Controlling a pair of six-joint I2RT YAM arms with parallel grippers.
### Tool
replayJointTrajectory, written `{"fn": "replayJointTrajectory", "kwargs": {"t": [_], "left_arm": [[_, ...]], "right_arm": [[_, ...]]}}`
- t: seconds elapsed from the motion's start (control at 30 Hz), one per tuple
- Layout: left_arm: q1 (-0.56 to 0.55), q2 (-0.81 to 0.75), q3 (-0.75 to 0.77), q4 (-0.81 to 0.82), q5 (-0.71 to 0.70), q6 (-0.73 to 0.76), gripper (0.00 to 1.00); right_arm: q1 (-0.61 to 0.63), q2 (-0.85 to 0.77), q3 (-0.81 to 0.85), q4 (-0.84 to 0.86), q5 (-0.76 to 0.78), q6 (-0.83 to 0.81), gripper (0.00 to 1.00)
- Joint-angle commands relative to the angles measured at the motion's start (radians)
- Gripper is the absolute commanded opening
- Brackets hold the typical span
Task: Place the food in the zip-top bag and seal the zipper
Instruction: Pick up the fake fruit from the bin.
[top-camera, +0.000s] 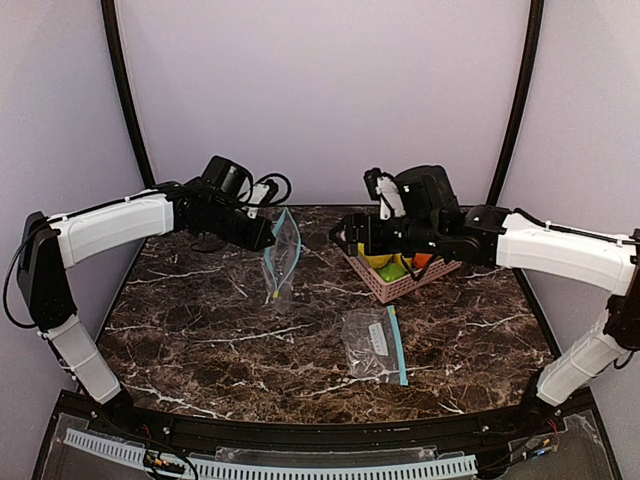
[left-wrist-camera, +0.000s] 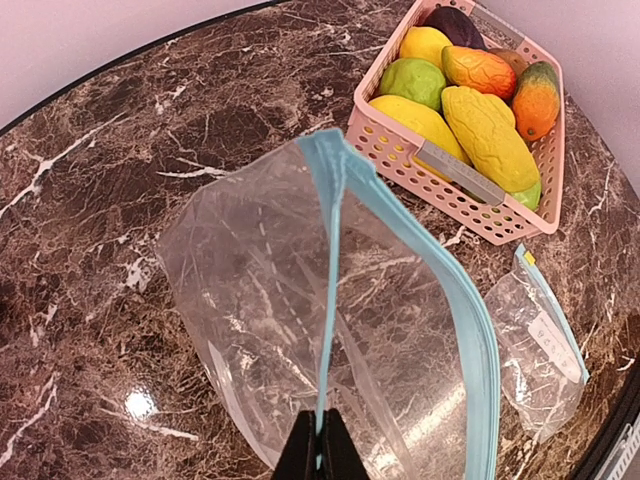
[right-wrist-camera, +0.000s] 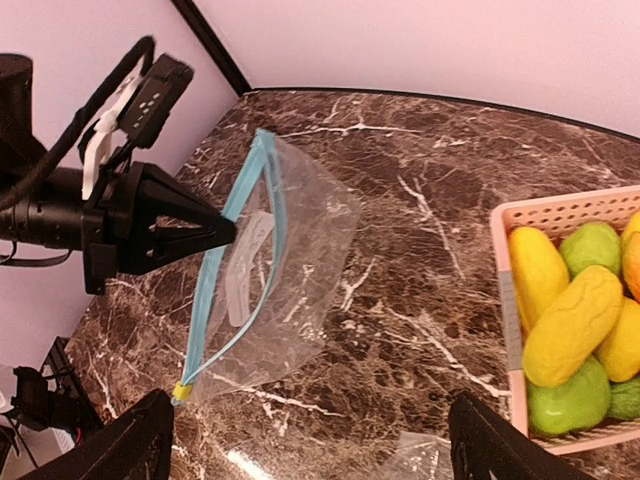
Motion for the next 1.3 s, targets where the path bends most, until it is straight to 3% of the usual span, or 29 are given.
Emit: {"fn": "replayJointTrajectory", "kwargs": {"t": [0.0,0.27,0.63,0.77,1.1,1.27], "left_arm": [[0.007,-0.040,-0.033,0.011,0.061,0.006,0.01],[0.007,-0.068,-0.066,0.022,0.046,0.016,0.01],[0.007,-0.070,-0.075,0.021,0.046,0.031,0.01],[0.007,-0.073,-0.077,0.021,0.042,0.038,0.01],[0.007,-0.064,-0.074,0.014,0.035,0.048,0.01],[0.007,-0.063,-0.074,0.013,0.029,0.052,0.01]], "right_arm": [[-0.064,-0.020,-0.045,-0.123,0.098,-0.001,0.95],[-0.168,0.141,0.056,-0.239,0.177,0.032,0.95],[-0.197,0.350,0.211,-0.286,0.226,0.075,0.75],[-0.197,0.377,0.222,-0.297,0.249,0.117,0.67],[-0.197,0.434,0.242,-0.320,0.293,0.167,0.66],[-0.197,0.441,0.237,-0.320,0.305,0.172,0.54]]}}
